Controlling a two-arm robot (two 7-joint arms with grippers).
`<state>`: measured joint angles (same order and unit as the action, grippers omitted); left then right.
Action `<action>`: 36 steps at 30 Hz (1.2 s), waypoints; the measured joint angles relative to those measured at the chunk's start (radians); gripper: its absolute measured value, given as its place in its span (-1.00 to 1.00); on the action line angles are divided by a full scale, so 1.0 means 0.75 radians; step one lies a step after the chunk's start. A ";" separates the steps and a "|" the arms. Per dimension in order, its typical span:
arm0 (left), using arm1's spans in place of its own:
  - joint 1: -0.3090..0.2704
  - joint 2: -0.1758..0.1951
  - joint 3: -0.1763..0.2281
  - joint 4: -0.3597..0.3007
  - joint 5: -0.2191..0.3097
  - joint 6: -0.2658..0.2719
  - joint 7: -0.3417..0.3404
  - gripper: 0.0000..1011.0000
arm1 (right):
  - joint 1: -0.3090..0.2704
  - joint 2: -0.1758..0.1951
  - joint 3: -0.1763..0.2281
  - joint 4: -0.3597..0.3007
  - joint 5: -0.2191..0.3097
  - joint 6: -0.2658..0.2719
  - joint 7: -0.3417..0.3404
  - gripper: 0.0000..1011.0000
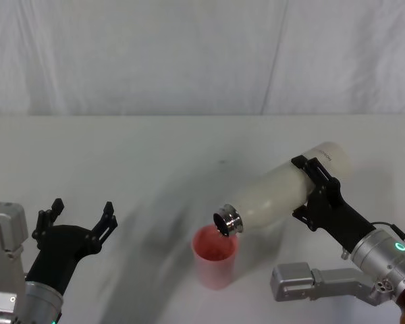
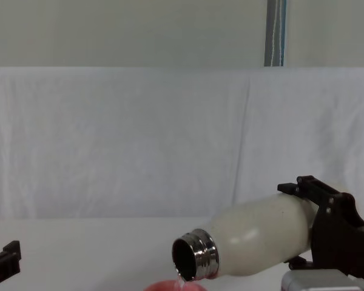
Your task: Grasp the thermos with one hand and pour water into the cup lid.
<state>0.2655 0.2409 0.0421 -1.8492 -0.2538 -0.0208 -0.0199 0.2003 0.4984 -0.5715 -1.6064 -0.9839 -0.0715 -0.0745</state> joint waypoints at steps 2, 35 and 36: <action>0.000 0.000 0.000 0.000 0.000 0.000 0.000 0.98 | -0.001 0.001 0.000 0.000 -0.002 0.002 0.000 0.90; 0.000 0.000 0.000 0.000 0.000 0.000 0.000 0.98 | -0.001 0.002 -0.001 0.007 -0.006 0.004 -0.008 0.90; 0.000 0.000 0.000 0.000 0.000 0.000 0.000 0.98 | -0.001 0.002 -0.001 0.007 -0.006 0.004 -0.008 0.90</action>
<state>0.2655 0.2409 0.0421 -1.8492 -0.2538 -0.0208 -0.0199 0.1993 0.5002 -0.5721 -1.6008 -0.9881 -0.0683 -0.0805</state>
